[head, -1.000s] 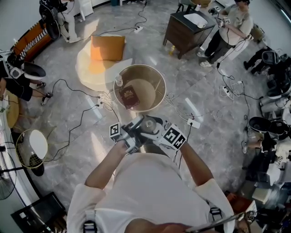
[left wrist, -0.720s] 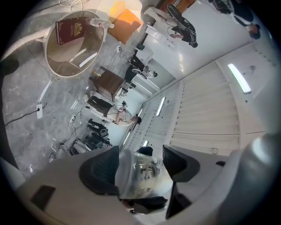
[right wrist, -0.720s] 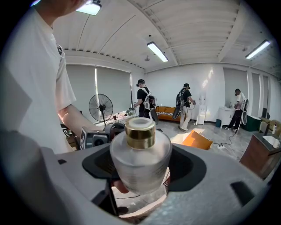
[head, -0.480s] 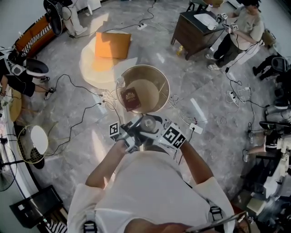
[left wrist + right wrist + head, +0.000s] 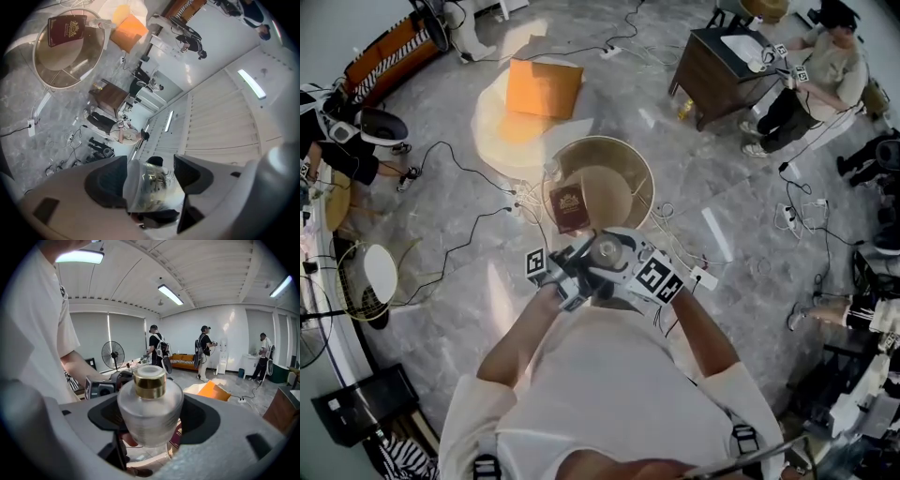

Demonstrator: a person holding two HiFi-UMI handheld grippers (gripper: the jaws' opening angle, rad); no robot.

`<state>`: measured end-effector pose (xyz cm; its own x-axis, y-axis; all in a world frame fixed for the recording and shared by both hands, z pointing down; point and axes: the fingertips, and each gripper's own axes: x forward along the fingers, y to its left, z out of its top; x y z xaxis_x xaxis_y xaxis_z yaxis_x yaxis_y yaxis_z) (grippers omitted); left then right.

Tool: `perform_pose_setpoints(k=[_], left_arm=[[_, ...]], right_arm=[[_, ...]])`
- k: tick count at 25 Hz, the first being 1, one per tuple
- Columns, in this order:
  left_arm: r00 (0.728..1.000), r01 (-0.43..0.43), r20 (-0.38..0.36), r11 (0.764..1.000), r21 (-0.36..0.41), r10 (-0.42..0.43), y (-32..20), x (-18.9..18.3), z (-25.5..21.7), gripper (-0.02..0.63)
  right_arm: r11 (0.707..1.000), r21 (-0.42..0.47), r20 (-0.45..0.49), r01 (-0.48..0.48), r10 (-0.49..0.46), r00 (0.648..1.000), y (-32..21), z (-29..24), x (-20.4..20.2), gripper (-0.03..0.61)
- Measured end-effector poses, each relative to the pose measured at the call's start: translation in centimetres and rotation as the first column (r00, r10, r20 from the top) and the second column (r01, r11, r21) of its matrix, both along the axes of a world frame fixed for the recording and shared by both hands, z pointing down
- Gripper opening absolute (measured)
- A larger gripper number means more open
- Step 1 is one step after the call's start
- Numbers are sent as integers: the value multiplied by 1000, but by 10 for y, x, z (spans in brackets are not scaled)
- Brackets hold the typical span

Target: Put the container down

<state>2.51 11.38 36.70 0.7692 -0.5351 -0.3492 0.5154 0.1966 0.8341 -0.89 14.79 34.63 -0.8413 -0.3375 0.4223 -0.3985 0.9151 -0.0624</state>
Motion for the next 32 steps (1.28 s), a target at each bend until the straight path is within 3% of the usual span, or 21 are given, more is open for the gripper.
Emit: perform_pose_setpoints(k=[15,32], left_arm=[[999,31,12,999,-28,-30,-44,13,15,296],[995,-91,18,990,-105,93,-153,-15,50,297]], right_arm=[[1000,-24,27,9,-9,1000,-45,9,15,336],[986,-97,12,-137,139,990,-160,46,-18,336]])
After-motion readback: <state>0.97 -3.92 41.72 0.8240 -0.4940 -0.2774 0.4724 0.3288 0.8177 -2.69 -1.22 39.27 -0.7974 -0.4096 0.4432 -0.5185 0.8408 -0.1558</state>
